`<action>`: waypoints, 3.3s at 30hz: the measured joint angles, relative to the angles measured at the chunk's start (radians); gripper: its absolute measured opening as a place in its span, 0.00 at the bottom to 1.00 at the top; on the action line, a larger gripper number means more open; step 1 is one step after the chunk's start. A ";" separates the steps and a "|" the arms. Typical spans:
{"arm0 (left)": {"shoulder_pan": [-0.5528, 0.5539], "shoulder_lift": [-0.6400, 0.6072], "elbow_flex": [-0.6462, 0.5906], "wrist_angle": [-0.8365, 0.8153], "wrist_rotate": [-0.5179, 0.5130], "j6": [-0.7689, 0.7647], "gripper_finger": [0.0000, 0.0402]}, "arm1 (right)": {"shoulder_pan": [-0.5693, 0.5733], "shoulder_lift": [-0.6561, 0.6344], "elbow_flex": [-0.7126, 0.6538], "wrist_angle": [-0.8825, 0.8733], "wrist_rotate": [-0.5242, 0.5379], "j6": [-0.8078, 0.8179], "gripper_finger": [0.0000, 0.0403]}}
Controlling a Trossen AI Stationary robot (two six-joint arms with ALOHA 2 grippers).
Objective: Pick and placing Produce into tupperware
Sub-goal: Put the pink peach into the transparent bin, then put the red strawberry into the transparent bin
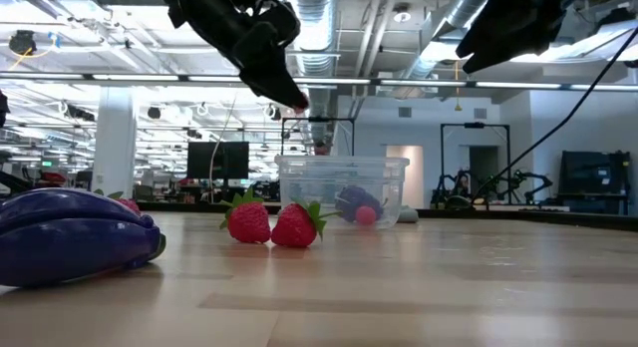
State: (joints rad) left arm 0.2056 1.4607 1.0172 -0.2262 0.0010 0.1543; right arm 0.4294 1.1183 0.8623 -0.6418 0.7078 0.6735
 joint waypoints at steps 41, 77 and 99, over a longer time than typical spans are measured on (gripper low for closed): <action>0.045 0.167 0.000 0.108 0.097 -0.053 0.33 | 0.000 0.000 0.000 -0.004 0.027 -0.002 0.65; 0.044 0.025 0.128 -0.451 0.281 0.059 0.42 | 0.318 0.053 -0.108 0.103 -0.371 0.329 0.65; 0.045 -0.016 0.122 -0.631 0.238 0.059 0.42 | 0.382 0.532 0.036 0.353 -0.502 0.115 0.65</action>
State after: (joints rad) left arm 0.2504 1.4445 1.1394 -0.8570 0.2394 0.2131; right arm 0.8116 1.6501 0.8987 -0.2888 0.2062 0.7890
